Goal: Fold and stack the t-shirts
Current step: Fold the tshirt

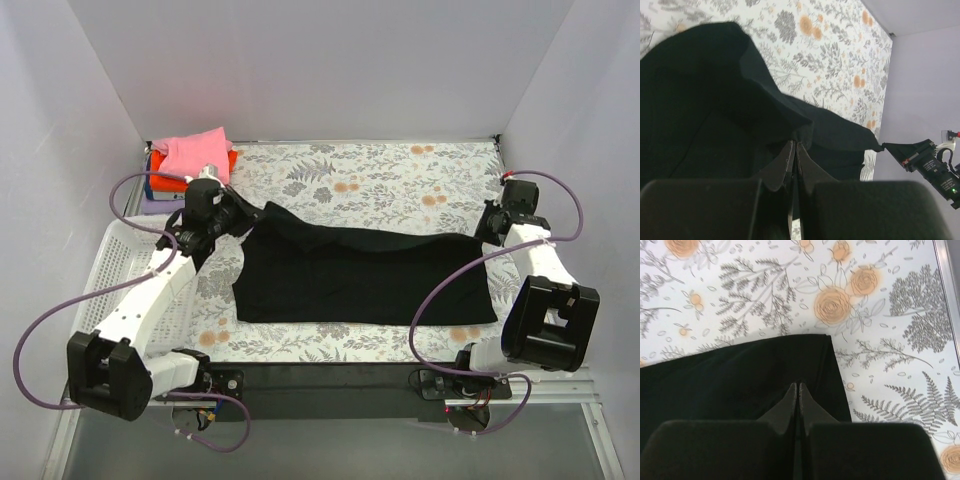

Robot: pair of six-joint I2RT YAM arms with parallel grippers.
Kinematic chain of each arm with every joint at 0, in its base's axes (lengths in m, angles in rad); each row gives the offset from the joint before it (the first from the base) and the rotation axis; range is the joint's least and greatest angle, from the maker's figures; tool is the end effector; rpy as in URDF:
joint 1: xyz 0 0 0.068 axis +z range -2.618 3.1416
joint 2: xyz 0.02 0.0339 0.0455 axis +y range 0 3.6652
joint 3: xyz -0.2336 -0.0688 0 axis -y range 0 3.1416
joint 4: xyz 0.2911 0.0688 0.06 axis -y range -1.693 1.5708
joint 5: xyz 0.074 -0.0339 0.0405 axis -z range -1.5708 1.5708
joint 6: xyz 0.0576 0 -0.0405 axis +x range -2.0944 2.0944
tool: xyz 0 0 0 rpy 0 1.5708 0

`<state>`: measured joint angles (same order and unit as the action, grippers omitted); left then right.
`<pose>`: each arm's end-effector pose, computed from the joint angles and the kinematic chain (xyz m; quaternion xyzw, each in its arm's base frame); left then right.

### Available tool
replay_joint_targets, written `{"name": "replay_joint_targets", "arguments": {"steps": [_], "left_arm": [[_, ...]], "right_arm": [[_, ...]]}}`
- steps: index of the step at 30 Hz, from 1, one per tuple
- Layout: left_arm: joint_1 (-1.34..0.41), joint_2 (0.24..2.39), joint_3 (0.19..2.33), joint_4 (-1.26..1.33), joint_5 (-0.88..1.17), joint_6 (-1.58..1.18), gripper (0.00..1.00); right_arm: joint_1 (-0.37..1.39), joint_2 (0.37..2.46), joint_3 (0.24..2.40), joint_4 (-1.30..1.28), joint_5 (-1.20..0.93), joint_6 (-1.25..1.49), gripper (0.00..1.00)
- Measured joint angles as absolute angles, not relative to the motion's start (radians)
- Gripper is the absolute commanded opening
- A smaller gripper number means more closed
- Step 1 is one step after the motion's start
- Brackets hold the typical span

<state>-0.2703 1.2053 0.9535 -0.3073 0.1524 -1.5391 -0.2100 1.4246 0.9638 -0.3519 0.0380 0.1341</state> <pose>0.3295 -0.1004 0.2478 -0.4873 0.7244 -0.4210 0.2462 0.3554 -0.0780 0.1734 0.1659 0.9139 -0.0317 0.3690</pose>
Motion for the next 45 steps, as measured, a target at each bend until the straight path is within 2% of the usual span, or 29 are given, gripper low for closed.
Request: {"name": "replay_joint_targets", "arguments": {"steps": [9, 23, 24, 25, 26, 28, 30, 31, 36, 37, 39, 40, 42, 43, 45], "left_arm": [[-0.27, 1.05, 0.861, -0.397, 0.177, -1.576, 0.0], [-0.27, 0.947, 0.783, -0.464, 0.214, -1.602, 0.0], [-0.27, 0.94, 0.772, -0.472, 0.219, -1.604, 0.03], [-0.27, 0.934, 0.765, -0.48, 0.225, -1.604, 0.24], [-0.27, 0.928, 0.76, -0.492, 0.232, -1.598, 0.4], [-0.27, 0.909, 0.758, -0.517, 0.254, -1.599, 0.67], [-0.27, 0.876, 0.758, -0.546, 0.268, -1.605, 0.75], [-0.27, 0.854, 0.76, -0.564, 0.269, -1.607, 0.78], [-0.27, 0.823, 0.803, -0.624, 0.252, -1.585, 0.79], [-0.27, 0.836, 0.808, -0.617, 0.247, -1.582, 0.79], [-0.27, 0.868, 0.809, -0.597, 0.235, -1.571, 0.79], [-0.27, 0.896, 0.809, -0.587, 0.224, -1.564, 0.79], [-0.27, 0.97, 0.809, -0.554, 0.204, -1.55, 0.78], [-0.27, 1.011, 0.809, -0.534, 0.192, -1.542, 0.77], [-0.27, 1.097, 0.81, -0.497, 0.17, -1.527, 0.76]], "right_arm": [[-0.21, 1.343, 0.908, -0.391, 0.125, 0.119, 0.01], [-0.21, 1.284, 0.835, -0.394, 0.189, 0.105, 0.01], [-0.21, 1.282, 0.828, -0.393, 0.194, 0.105, 0.01], [-0.21, 1.279, 0.818, -0.393, 0.201, 0.107, 0.01], [-0.21, 1.274, 0.805, -0.394, 0.209, 0.109, 0.02], [-0.21, 1.258, 0.786, -0.397, 0.235, 0.125, 0.18], [-0.21, 1.229, 0.772, -0.401, 0.262, 0.136, 0.21], [-0.21, 1.207, 0.77, -0.405, 0.275, 0.139, 0.24], [-0.21, 1.068, 0.78, -0.395, 0.308, 0.152, 0.3], [-0.21, 1.048, 0.788, -0.392, 0.308, 0.153, 0.38], [-0.21, 1.023, 0.812, -0.385, 0.294, 0.155, 0.41], [-0.21, 1.019, 0.821, -0.382, 0.281, 0.154, 0.5], [-0.21, 1.019, 0.833, -0.364, 0.247, 0.156, 0.55], [-0.21, 1.023, 0.834, -0.36, 0.216, 0.158, 0.69], [-0.209, 1.036, 0.834, -0.352, 0.152, 0.165, 0.69]]}}
